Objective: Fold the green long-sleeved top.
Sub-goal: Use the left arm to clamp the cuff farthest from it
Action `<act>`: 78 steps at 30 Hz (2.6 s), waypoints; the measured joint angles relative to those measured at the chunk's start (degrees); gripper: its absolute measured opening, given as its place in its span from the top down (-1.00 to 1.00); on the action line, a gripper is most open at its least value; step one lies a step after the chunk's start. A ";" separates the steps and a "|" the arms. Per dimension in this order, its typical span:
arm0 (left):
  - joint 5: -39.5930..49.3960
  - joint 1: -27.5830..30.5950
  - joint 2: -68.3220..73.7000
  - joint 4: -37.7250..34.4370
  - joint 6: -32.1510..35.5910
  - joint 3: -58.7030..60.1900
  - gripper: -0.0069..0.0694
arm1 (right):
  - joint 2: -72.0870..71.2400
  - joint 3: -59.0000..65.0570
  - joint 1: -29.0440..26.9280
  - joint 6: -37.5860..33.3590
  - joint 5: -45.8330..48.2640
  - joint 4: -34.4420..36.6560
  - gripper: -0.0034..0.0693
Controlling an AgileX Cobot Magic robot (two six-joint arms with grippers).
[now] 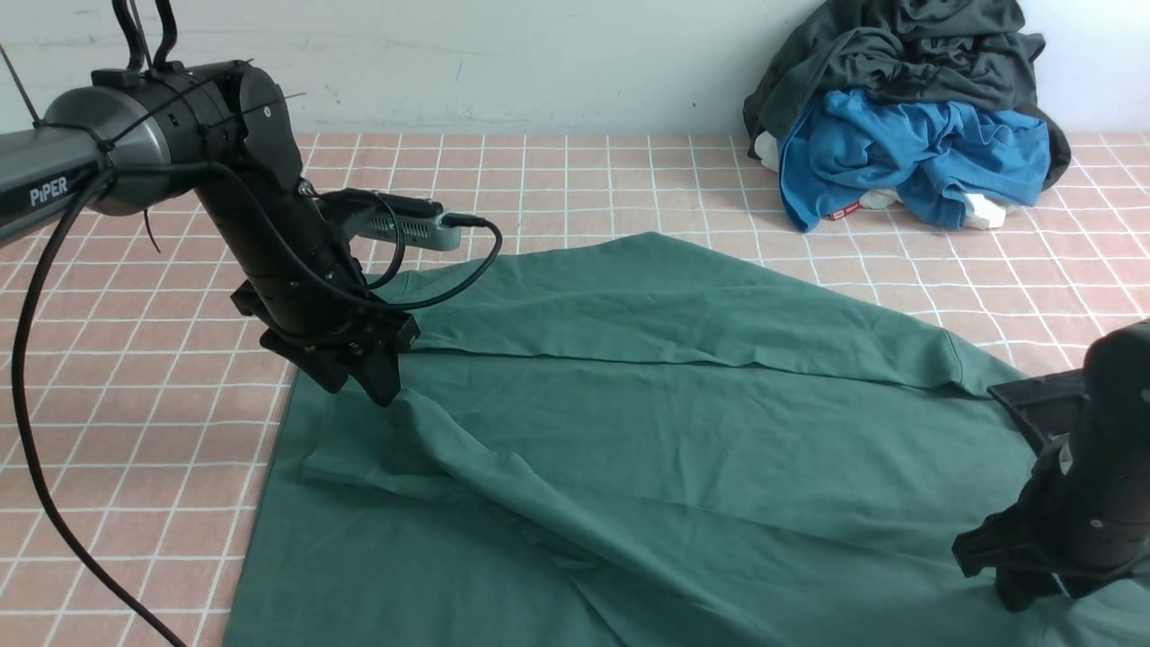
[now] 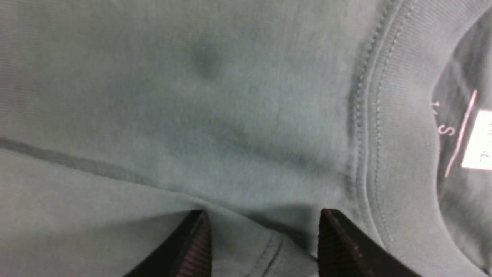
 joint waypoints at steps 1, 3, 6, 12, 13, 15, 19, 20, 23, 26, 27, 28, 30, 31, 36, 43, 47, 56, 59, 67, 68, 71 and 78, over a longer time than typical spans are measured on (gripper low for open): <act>0.00 0.00 0.00 0.00 0.00 0.00 -0.20 | -0.05 0.00 0.00 -0.06 0.23 0.00 0.07; 0.00 0.00 0.00 0.00 0.06 0.00 -0.20 | -0.17 0.00 0.00 -0.06 0.82 -0.06 0.24; 0.00 0.00 0.00 0.00 0.10 0.00 -0.20 | -0.46 0.03 0.00 -0.12 1.36 -0.06 0.54; 0.00 0.00 0.00 0.00 0.10 0.00 -0.20 | -0.57 0.03 0.00 -0.24 1.98 -0.18 0.89; 0.00 0.00 0.00 0.00 0.10 0.00 -0.20 | -0.70 0.03 0.00 -0.24 2.13 -0.23 0.91; 0.00 0.00 0.00 -0.30 0.10 0.00 -0.20 | -1.19 0.07 0.00 -0.24 2.24 -0.46 0.91; 0.00 0.00 0.00 -1.31 0.86 0.00 -0.14 | -2.21 0.60 0.00 0.04 2.39 -1.83 0.92; 0.04 0.00 0.00 -1.81 1.33 0.00 -0.09 | -2.57 1.18 0.00 0.66 2.68 -2.61 0.92; 0.20 0.00 -0.06 -2.65 1.88 0.00 0.00 | -3.45 2.67 0.00 2.04 3.10 -3.81 0.92; 0.41 0.00 -0.61 -3.46 2.94 0.00 0.17 | -5.90 5.63 0.00 4.61 3.88 -5.50 0.92; 0.42 0.00 -0.62 -3.47 3.00 0.00 0.17 | -6.09 5.85 0.00 4.75 3.94 -5.62 0.92; 0.60 0.00 -0.82 -3.64 3.43 0.00 0.25 | -7.23 7.04 0.00 5.32 4.37 -6.08 0.92; 0.77 0.00 -0.87 -3.95 3.83 0.00 0.35 | -8.91 8.51 0.00 5.88 4.96 -6.23 0.92; 0.90 0.00 -0.87 -4.08 4.04 0.00 0.40 | -9.58 8.87 0.00 6.14 5.01 -6.23 0.92; 1.13 -0.32 -0.87 -4.29 4.95 0.00 0.66 | -10.84 9.27 0.00 6.99 5.13 -6.54 0.92; -4.02 -0.67 -0.87 -3.05 6.27 0.00 0.83 | -10.84 8.92 0.00 8.87 3.29 -7.55 0.83; -6.85 0.11 -0.87 -2.92 3.41 0.00 0.82 | -10.84 6.66 0.00 10.34 3.04 -7.79 0.57; -12.55 2.67 -0.87 -1.86 -2.30 0.00 0.18 | -11.77 -0.96 0.00 11.36 2.66 -9.03 0.15; -13.55 3.50 -0.26 -0.25 -3.60 -1.42 -0.17 | -12.02 -3.38 0.00 10.87 2.28 -8.53 0.14; -13.30 3.97 5.88 1.42 -4.17 -9.62 -0.63 | -12.02 -5.02 0.00 7.63 0.78 -5.09 0.13; -12.86 3.97 6.58 1.42 -4.17 -10.32 -0.63 | -12.02 -5.02 0.00 7.44 0.75 -4.90 0.13; -9.06 3.56 9.78 1.59 -3.76 -13.05 -0.63 | -12.02 -5.02 0.00 6.77 0.75 -4.70 0.13; -6.03 0.26 12.59 4.15 -1.35 -14.02 -0.46 | -12.02 -5.02 0.00 6.22 0.57 -4.50 0.13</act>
